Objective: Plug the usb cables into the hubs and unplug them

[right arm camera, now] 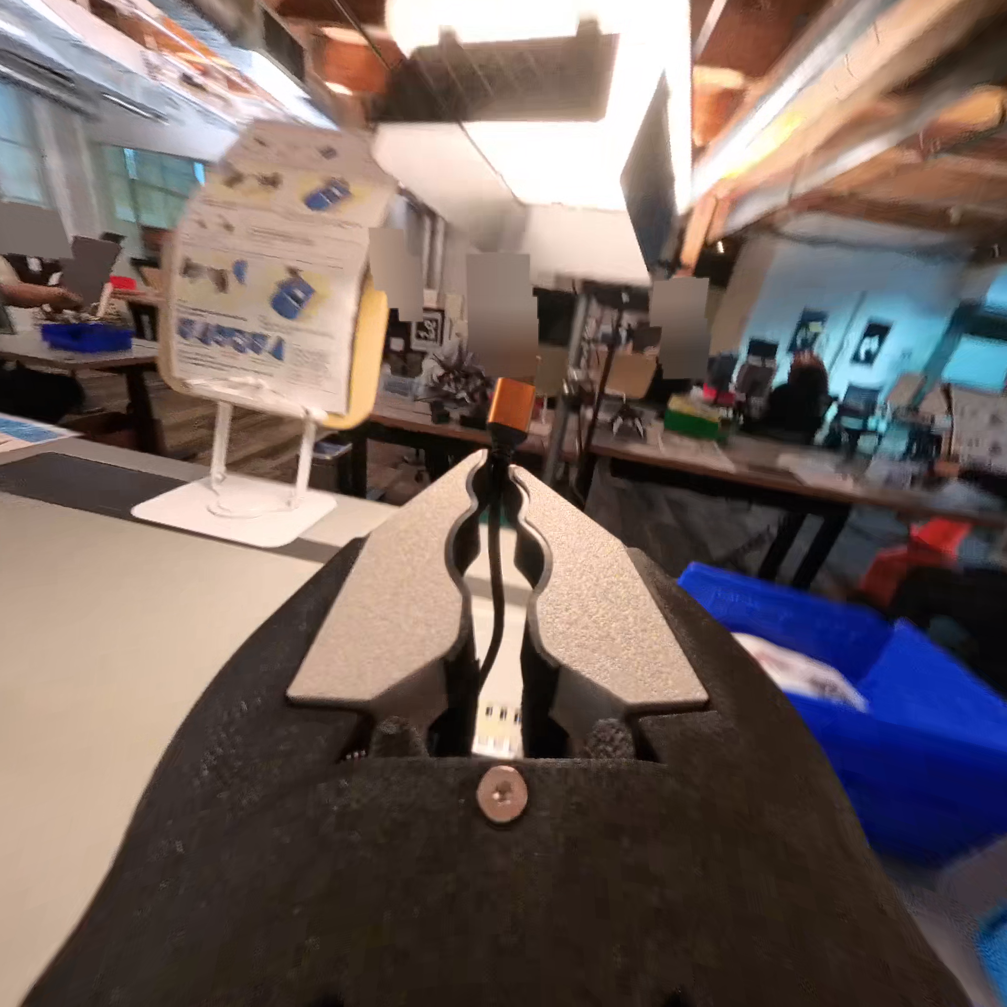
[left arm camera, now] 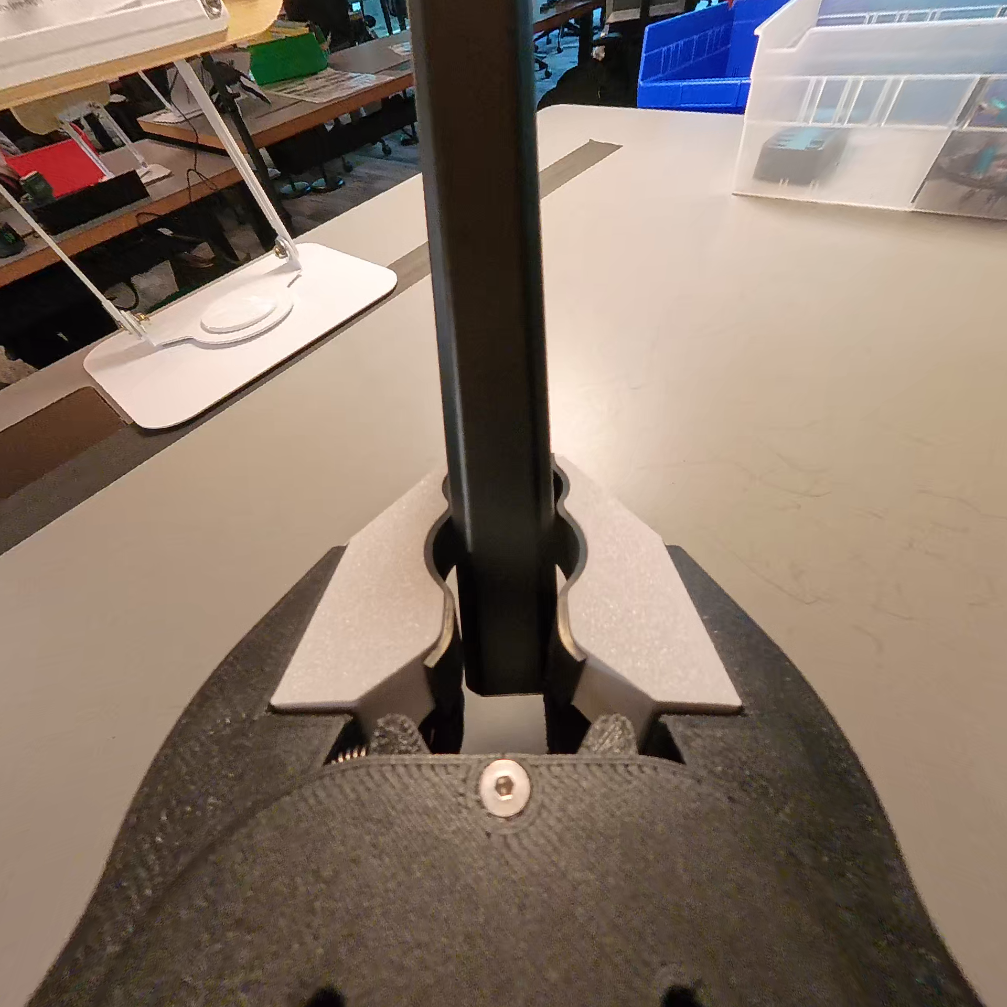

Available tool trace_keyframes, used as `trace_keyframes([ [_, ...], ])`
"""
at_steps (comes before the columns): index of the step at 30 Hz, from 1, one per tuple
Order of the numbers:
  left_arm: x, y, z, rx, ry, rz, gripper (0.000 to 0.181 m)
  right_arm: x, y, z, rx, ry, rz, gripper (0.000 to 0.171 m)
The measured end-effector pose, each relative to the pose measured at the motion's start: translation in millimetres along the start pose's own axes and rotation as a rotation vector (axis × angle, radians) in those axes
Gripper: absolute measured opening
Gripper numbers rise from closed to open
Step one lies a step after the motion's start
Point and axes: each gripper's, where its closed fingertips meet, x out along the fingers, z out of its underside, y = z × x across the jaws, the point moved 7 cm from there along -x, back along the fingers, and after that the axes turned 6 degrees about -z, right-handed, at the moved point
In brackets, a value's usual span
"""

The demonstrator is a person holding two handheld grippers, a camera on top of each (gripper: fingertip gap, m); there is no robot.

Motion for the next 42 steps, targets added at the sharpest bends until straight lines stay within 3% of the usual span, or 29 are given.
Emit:
trace_keyframes([
  [4, -1, -1, 0, -0.003, 0.002, -0.004, 0.03, 0, 11, 74, 0.193, -0.189, 0.055, 0.004],
  [10, 0, -2, 1, 0.003, -0.004, -0.002, 0.03, -18, 11, 127, 0.281, -0.533, 0.139, 0.004],
  [14, 1, -1, 1, 0.015, -0.009, -0.002, 0.03, -39, 9, 136, 0.278, -0.689, 0.21, 0.006],
  [17, 1, 0, 1, 0.023, -0.011, -0.002, 0.03, -49, 8, 131, 0.292, -0.699, 0.228, 0.005],
  [22, 1, 1, 1, 0.025, -0.01, -0.002, 0.03, -65, 12, 128, 0.443, -0.687, 0.166, 0.005],
  [29, 1, 3, 0, 0.034, -0.013, -0.001, 0.03, -92, 32, 160, 0.635, -0.878, 0.107, 0.005],
  [32, 2, 3, 1, 0.033, -0.016, 0.002, 0.03, -92, 34, 165, 0.595, -0.945, 0.078, 0.006],
  [42, 3, 7, 2, 0.04, -0.035, 0.022, 0.03, -86, 45, 126, 0.111, -1.154, 0.199, 0.06],
])
